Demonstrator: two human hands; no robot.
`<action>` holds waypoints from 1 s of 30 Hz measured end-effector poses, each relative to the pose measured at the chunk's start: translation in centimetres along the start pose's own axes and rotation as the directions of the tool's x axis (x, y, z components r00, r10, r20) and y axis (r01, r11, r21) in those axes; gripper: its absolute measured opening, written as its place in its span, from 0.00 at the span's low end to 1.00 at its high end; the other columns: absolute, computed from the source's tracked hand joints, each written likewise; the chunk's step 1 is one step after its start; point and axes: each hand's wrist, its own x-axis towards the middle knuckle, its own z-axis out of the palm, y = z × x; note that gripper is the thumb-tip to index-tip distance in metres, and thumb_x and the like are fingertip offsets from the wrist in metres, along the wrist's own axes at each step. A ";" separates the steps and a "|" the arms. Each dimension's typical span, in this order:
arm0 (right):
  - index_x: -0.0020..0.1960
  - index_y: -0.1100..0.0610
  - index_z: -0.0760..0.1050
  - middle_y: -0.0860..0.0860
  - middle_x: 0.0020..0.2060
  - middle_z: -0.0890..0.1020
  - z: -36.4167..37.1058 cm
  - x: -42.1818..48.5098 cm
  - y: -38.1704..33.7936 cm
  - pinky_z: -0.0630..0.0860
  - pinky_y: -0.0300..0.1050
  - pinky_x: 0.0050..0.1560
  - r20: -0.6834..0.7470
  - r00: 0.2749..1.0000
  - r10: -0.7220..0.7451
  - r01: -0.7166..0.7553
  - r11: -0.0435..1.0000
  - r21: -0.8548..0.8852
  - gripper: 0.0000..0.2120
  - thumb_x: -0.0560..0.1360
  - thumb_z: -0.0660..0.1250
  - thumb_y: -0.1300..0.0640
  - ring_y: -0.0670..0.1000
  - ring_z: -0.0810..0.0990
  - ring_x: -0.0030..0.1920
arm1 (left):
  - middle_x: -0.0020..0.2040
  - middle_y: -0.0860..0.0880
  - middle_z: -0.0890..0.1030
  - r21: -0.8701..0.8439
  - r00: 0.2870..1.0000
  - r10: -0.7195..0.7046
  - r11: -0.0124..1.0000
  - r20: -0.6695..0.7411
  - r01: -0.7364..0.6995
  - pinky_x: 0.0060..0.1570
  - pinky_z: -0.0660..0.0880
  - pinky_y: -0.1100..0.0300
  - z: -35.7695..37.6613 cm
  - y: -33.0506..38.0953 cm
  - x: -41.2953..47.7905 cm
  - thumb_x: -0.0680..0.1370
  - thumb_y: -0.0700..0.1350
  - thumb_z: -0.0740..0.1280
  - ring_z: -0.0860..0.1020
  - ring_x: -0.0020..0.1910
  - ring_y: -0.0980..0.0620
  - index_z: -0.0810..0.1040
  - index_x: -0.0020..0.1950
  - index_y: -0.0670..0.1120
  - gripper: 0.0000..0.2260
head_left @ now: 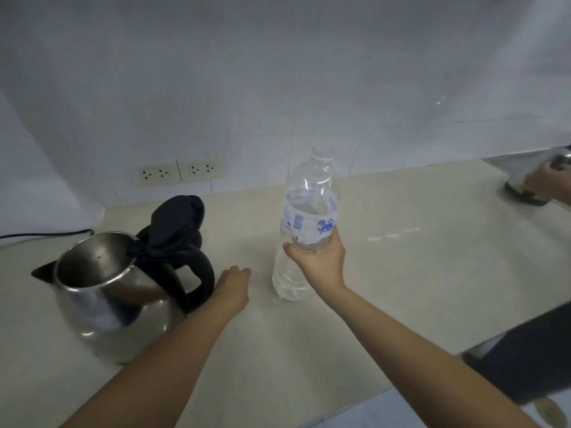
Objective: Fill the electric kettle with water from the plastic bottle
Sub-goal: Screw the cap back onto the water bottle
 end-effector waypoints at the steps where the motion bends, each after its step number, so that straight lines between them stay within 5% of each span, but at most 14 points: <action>1: 0.52 0.48 0.72 0.39 0.43 0.80 0.1 0.2 0.2 0.74 0.25 0.41 0.016 1.000 -0.008 0.008 1.000 -0.005 0.27 0.60 0.80 0.62 0.37 0.80 0.44 | 0.61 0.42 0.69 0.025 1.000 -0.004 1.000 -0.014 0.004 0.58 0.72 0.52 0.1 -0.1 0.1 0.74 0.32 0.57 0.69 0.61 0.42 0.68 0.65 0.44 0.20; 4: 0.53 0.48 0.71 0.41 0.44 0.80 0.6 0.7 0.7 0.74 0.25 0.42 0.057 0.998 -0.012 0.013 1.000 -0.017 0.27 0.61 0.80 0.62 0.39 0.80 0.45 | 0.58 0.41 0.70 -0.001 0.995 0.001 1.000 -0.102 -0.002 0.54 0.72 0.53 0.3 -0.3 0.2 0.73 0.31 0.56 0.70 0.59 0.42 0.71 0.60 0.42 0.17; 9: 0.47 0.42 0.70 0.42 0.42 0.81 1.1 1.3 2.1 0.74 0.26 0.40 0.072 0.997 -0.003 0.005 1.000 -0.029 0.27 0.60 0.80 0.63 0.33 0.80 0.39 | 0.57 0.39 0.77 -0.596 0.850 -0.237 0.796 -0.469 -0.107 0.53 0.67 0.60 -4.8 4.0 0.1 0.79 0.42 0.58 0.76 0.56 0.42 0.75 0.62 0.40 0.13; 12: 0.46 0.42 0.69 0.41 0.41 0.80 1.3 1.7 2.4 0.73 0.25 0.39 0.087 0.996 -0.010 0.012 1.000 -0.021 0.26 0.61 0.80 0.63 0.32 0.79 0.39 | 0.56 0.41 0.78 -0.690 0.708 -0.324 0.653 -0.627 -0.313 0.55 0.72 0.58 -11.9 7.1 0.0 0.80 0.47 0.57 0.77 0.52 0.47 0.76 0.61 0.43 0.14; 16: 0.50 0.49 0.70 0.42 0.41 0.79 1.8 2.2 2.2 0.72 0.23 0.38 0.123 0.992 -0.016 0.017 1.000 -0.007 0.25 0.61 0.80 0.61 0.31 0.78 0.39 | 0.57 0.44 0.78 -0.646 0.664 -0.195 0.532 -0.722 -0.546 0.58 0.76 0.51 -18.6 9.3 -1.3 0.78 0.51 0.58 0.79 0.54 0.48 0.77 0.58 0.47 0.14; 20: 0.52 0.48 0.67 0.40 0.43 0.78 2.2 2.5 2.0 0.71 0.22 0.39 0.166 0.986 -0.022 0.025 1.000 -0.016 0.28 0.61 0.80 0.57 0.33 0.78 0.41 | 0.53 0.49 0.77 -0.496 0.701 0.076 0.653 -0.709 -0.572 0.51 0.73 0.70 -20.4 11.0 -2.4 0.78 0.47 0.64 0.80 0.48 0.51 0.80 0.58 0.46 0.12; 24: 0.59 0.45 0.66 0.43 0.51 0.79 1.8 2.5 2.1 0.73 0.23 0.42 0.216 0.976 -0.012 0.011 1.000 0.007 0.36 0.58 0.82 0.51 0.41 0.79 0.50 | 0.49 0.48 0.76 -0.394 0.683 0.165 0.712 -0.711 -0.582 0.52 0.75 0.60 -20.0 11.4 -2.9 0.75 0.44 0.69 0.79 0.47 0.47 0.81 0.56 0.43 0.12; 30: 0.64 0.43 0.63 0.43 0.56 0.78 1.6 2.4 2.5 0.74 0.31 0.50 0.277 0.961 0.001 -0.003 1.000 0.006 0.41 0.58 0.82 0.48 0.45 0.78 0.56 | 0.41 0.47 0.76 -0.145 0.647 0.166 0.905 -0.744 -0.400 0.41 0.73 0.56 -21.6 11.7 -3.2 0.66 0.56 0.75 0.75 0.40 0.48 0.81 0.43 0.41 0.19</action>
